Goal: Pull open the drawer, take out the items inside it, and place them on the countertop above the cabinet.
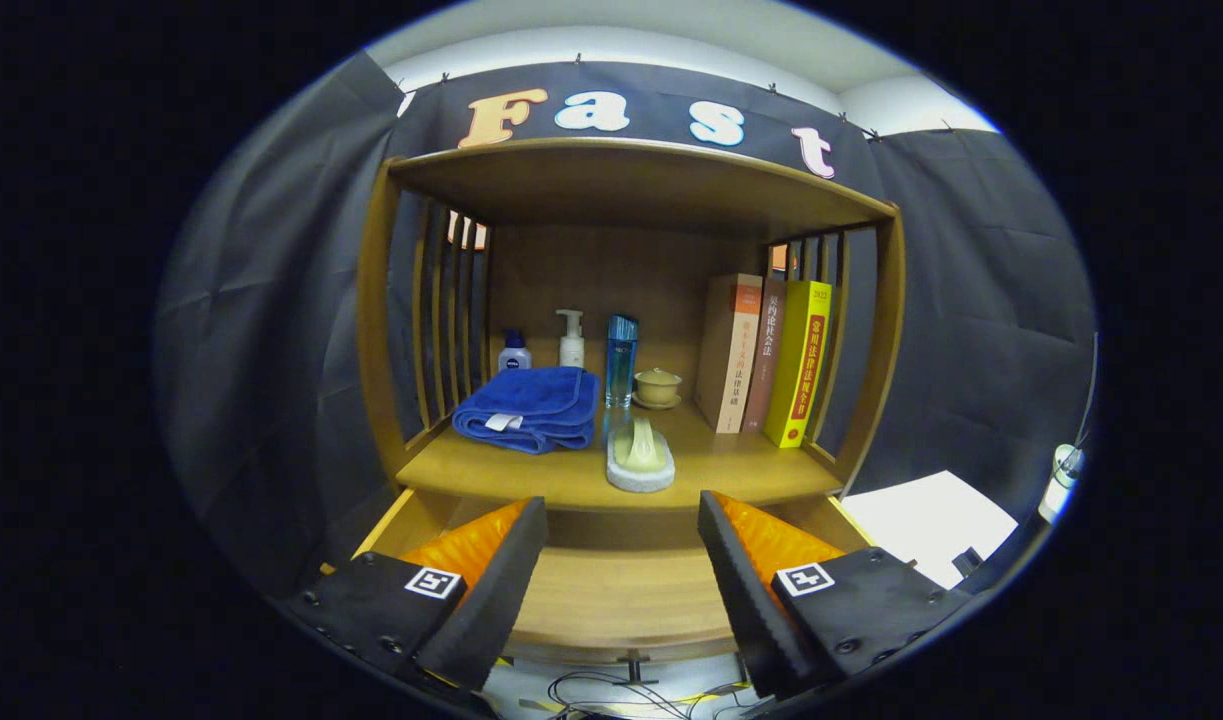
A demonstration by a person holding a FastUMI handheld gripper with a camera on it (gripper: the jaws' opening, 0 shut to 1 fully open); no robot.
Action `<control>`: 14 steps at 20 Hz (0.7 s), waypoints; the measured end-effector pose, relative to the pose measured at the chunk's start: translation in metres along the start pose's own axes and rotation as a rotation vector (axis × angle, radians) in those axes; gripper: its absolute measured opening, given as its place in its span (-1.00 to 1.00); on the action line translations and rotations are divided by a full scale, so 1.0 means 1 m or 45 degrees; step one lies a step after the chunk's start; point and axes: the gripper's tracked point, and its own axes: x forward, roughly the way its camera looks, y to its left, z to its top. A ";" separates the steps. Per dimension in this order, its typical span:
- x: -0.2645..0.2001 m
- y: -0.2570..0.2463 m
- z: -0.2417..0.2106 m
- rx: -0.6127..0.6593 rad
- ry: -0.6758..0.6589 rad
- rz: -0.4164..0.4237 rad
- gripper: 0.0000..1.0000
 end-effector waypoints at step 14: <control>-0.043 0.003 -0.135 0.058 0.193 -0.023 0.98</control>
